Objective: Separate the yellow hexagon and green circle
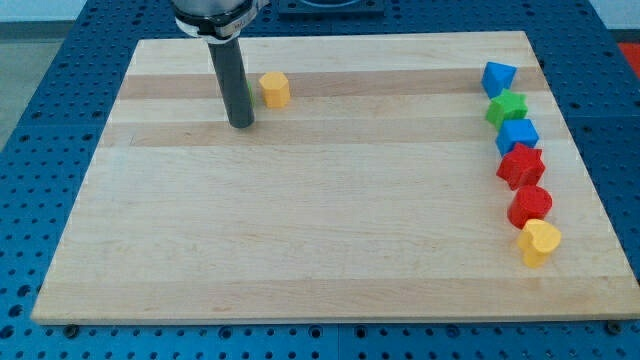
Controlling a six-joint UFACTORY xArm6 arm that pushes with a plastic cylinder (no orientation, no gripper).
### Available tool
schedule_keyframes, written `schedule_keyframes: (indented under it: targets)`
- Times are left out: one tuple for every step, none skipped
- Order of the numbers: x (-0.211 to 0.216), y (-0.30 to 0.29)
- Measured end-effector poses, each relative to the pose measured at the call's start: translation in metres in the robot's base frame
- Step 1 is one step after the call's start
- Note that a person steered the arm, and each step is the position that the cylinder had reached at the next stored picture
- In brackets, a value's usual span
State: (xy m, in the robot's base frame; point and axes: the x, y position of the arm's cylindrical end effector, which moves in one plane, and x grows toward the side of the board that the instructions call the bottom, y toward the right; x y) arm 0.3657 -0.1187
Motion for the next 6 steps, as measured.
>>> schedule_keyframes:
  targets:
    - [-0.002,0.019]
    - [-0.002,0.028]
    - [-0.004,0.029]
    - [-0.013,0.029]
    - [-0.013,0.034]
    - [-0.015,0.037]
